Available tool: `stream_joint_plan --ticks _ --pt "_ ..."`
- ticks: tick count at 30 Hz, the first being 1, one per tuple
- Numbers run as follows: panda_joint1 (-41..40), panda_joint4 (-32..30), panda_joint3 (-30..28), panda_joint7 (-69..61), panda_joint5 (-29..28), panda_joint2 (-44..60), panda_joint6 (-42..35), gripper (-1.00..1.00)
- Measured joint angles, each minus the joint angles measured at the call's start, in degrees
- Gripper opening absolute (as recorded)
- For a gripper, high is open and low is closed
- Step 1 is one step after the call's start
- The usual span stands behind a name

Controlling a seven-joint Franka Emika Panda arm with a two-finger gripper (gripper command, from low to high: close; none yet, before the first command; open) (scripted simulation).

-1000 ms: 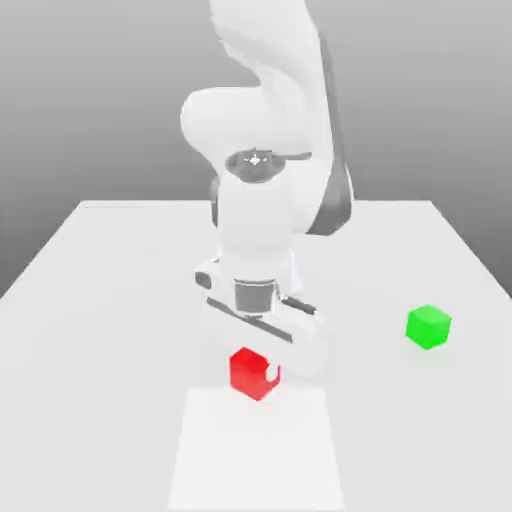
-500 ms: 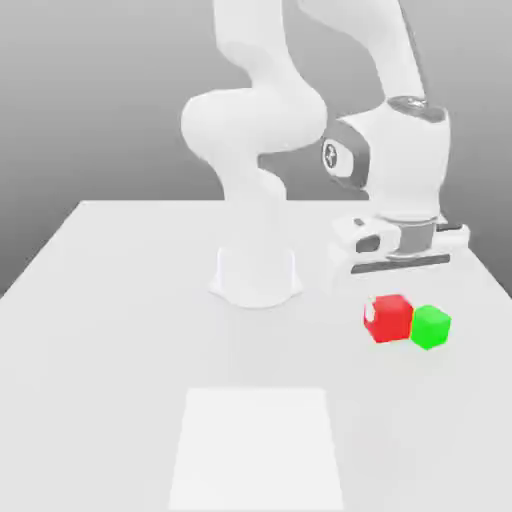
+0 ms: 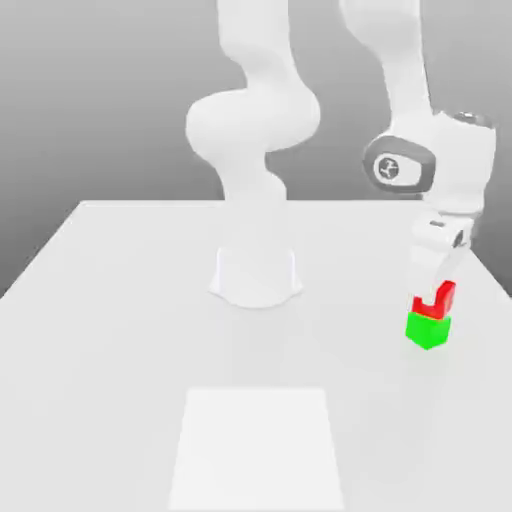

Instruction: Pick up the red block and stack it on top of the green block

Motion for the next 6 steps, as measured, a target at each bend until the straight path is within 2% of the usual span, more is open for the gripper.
stream_joint_plan --ticks 5,6 --pt "0.1 0.0 -0.4 0.6 -0.9 0.6 0.5 1.0" --pt "-0.2 0.0 -0.2 -0.5 0.7 -0.3 -0.2 1.0"
